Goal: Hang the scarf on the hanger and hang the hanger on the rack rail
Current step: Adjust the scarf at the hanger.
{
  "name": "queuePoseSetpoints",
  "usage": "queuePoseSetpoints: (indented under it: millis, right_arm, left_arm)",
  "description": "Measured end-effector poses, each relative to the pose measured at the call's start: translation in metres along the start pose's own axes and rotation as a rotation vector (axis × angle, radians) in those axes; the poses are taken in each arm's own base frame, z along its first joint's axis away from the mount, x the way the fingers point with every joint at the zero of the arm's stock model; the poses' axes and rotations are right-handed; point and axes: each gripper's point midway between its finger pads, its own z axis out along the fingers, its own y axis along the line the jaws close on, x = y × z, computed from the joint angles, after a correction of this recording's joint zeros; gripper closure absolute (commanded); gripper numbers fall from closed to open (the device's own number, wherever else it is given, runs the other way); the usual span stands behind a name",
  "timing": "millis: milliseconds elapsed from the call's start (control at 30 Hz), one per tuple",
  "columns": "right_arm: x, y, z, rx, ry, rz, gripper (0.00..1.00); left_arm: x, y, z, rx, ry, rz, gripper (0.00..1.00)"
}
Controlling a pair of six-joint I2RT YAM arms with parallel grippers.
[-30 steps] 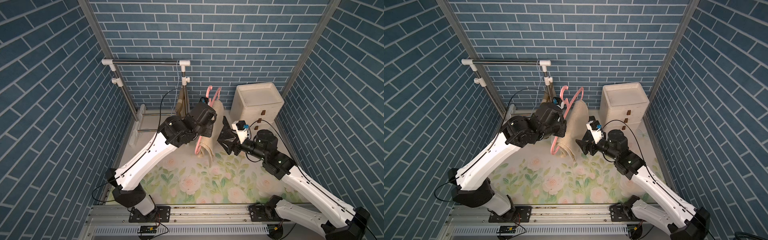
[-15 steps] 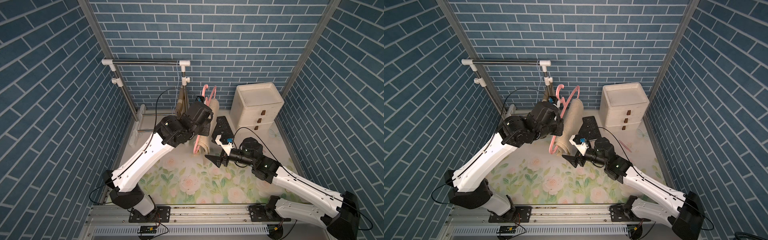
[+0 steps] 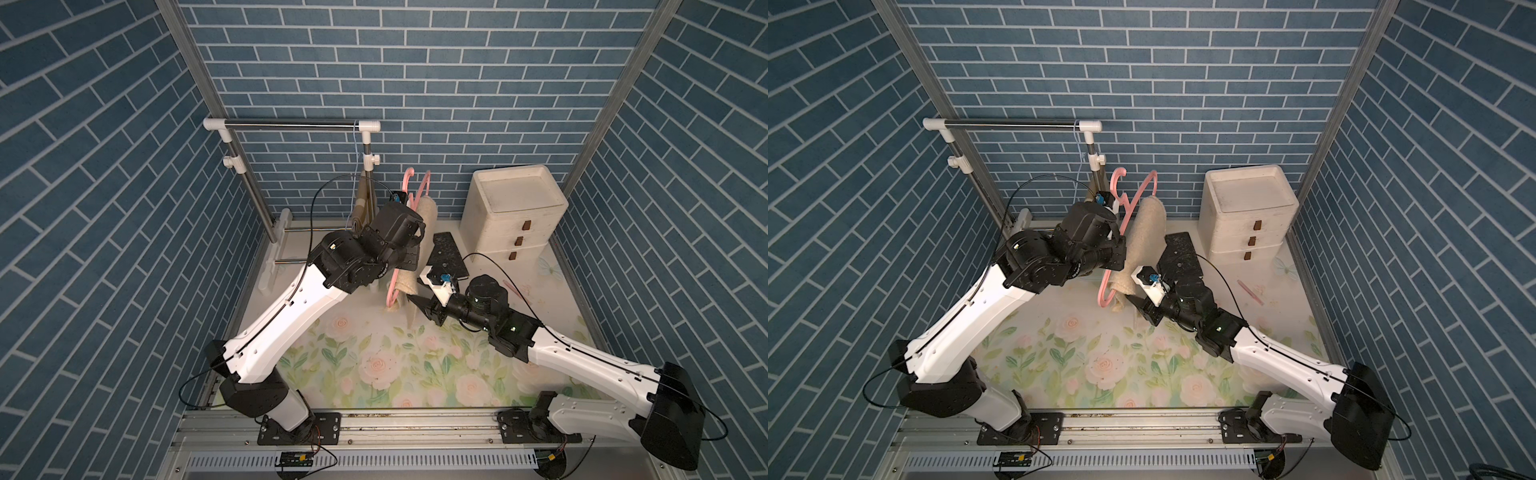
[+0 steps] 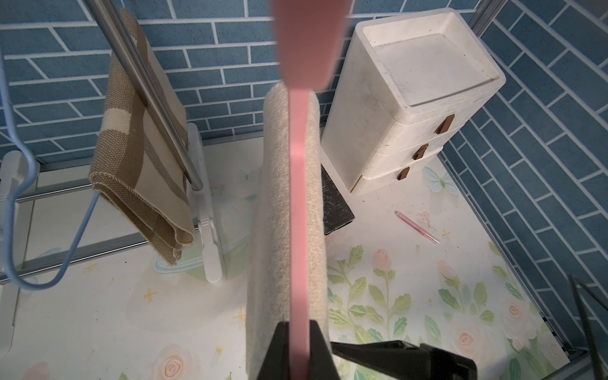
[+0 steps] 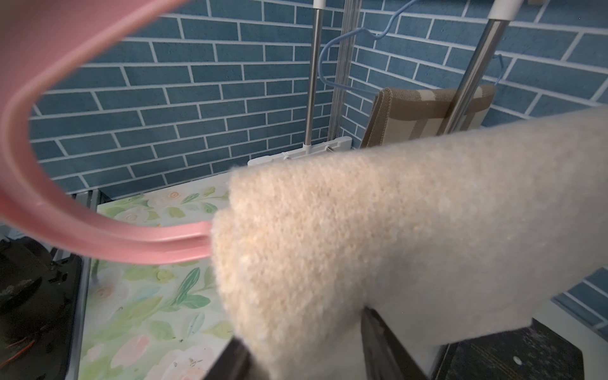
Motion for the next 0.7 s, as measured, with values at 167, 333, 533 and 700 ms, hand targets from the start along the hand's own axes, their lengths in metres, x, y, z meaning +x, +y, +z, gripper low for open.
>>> queuePoseSetpoints:
  millis: [167,333,533,700]
  right_arm:
    - [-0.009,-0.005,0.002,0.024,0.003,-0.009,1.0]
    - [-0.029,-0.008,0.0,0.029,-0.022,-0.02,1.0]
    - [-0.032,-0.008,0.003,0.027,-0.019,-0.032,1.0]
    - [-0.021,-0.006,0.011,0.017,0.01,-0.029,1.0]
  left_arm:
    - [0.002,0.004,0.004,-0.02,0.003,0.003,1.0]
    - [0.01,0.005,0.013,-0.04,0.028,0.016,1.0]
    - [0.011,0.003,0.02,-0.043,0.031,0.017,1.0]
    - [0.012,0.001,0.025,-0.037,0.039,0.02,1.0]
